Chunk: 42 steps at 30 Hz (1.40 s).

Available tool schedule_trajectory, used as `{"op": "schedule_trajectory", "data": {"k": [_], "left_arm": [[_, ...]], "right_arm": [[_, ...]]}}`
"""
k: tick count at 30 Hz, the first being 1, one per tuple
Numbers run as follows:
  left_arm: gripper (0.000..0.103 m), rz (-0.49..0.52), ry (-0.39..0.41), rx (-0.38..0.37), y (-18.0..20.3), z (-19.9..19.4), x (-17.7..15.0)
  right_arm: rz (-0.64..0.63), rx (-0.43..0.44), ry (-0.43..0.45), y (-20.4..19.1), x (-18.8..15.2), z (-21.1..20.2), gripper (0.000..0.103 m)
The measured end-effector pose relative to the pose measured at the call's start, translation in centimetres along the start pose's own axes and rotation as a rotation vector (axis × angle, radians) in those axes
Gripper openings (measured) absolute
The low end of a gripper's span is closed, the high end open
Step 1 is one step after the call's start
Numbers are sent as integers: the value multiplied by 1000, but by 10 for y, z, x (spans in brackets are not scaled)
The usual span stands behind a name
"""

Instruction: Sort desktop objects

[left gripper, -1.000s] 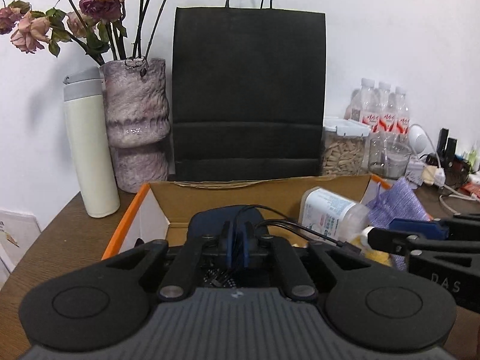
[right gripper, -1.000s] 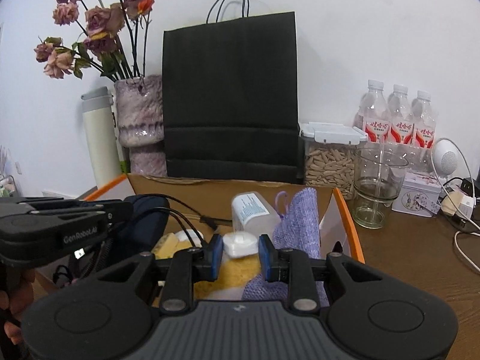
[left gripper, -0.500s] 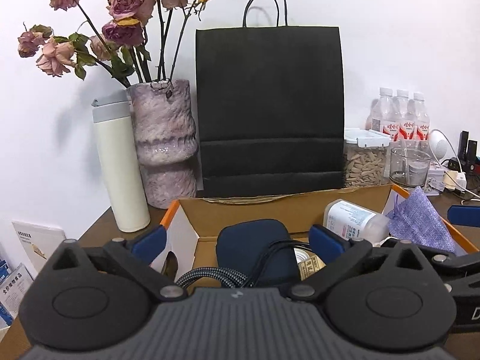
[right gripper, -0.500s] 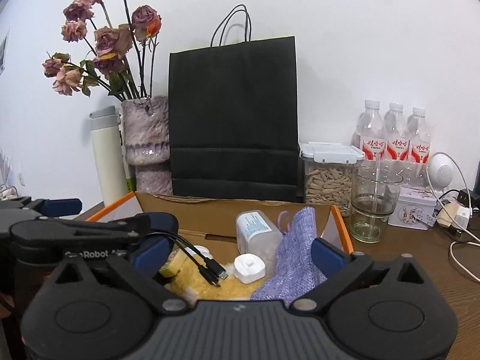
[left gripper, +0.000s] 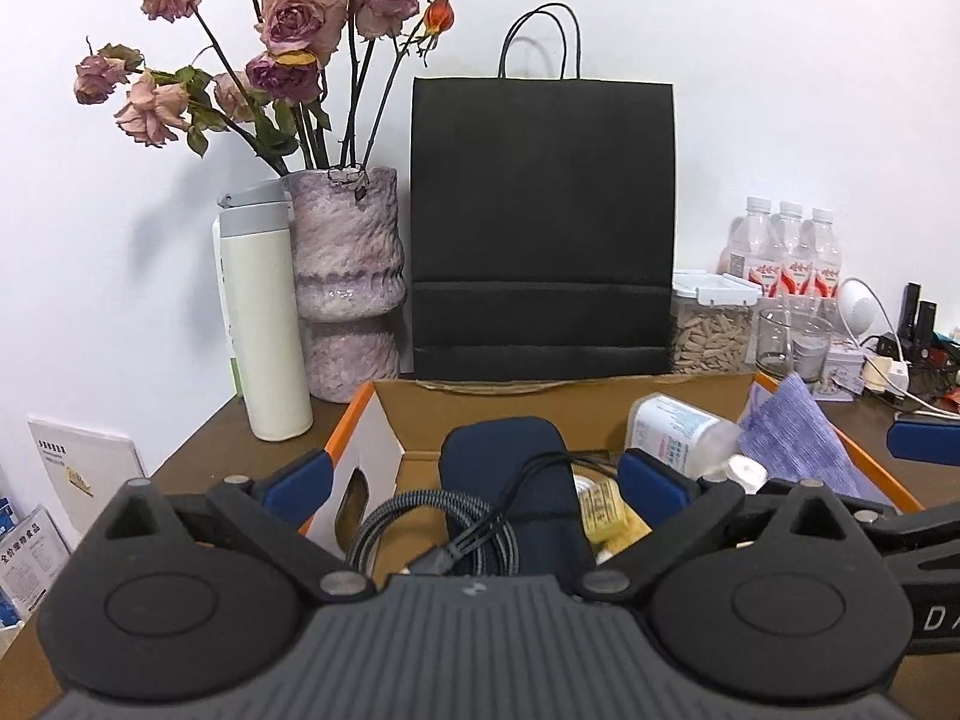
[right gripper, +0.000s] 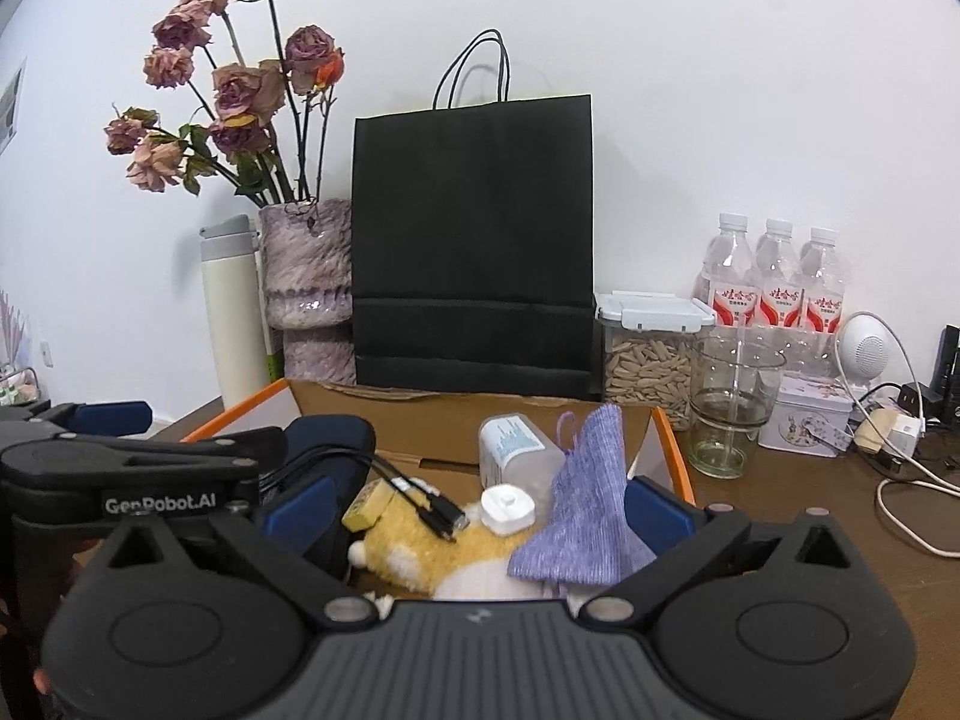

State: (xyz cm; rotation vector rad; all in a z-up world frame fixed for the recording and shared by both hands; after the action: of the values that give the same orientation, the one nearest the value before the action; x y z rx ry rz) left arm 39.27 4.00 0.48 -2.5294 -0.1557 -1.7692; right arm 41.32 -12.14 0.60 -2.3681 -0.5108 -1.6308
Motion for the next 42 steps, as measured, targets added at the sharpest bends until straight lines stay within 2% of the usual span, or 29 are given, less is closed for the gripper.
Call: {"op": "schedule_trajectory", "data": {"k": [9,24,31,42], "left_arm": [[103,-9,-21,-11,-5,-41,-20],[103,1,-60,-33,-8,-97,-69],[103,-2,-92,-15,-10,-105,-85],[103,6,-110,-13,-10,-105,-89]], "right_arm": [[0,-19,-5,-7,-15,-40,103],[0,-23,-62,-27,-62,-93,103],[-21,-24,-96,-34,-78,-102,103],[-12,-21,-124,-33,-84,-102,103]]}}
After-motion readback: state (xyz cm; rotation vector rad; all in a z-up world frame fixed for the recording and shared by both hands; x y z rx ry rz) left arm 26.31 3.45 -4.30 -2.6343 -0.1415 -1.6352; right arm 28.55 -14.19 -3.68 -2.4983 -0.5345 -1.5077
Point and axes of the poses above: each gripper's, at about its wrist camera, not at the fingertips, and z roughly the way its jaws point, y to its right, x to its top, the point moved 10 cm from there along z, roughly the way its jaws point, and after that the axes turned 3 degrees about -z, right-handed, at the moved point
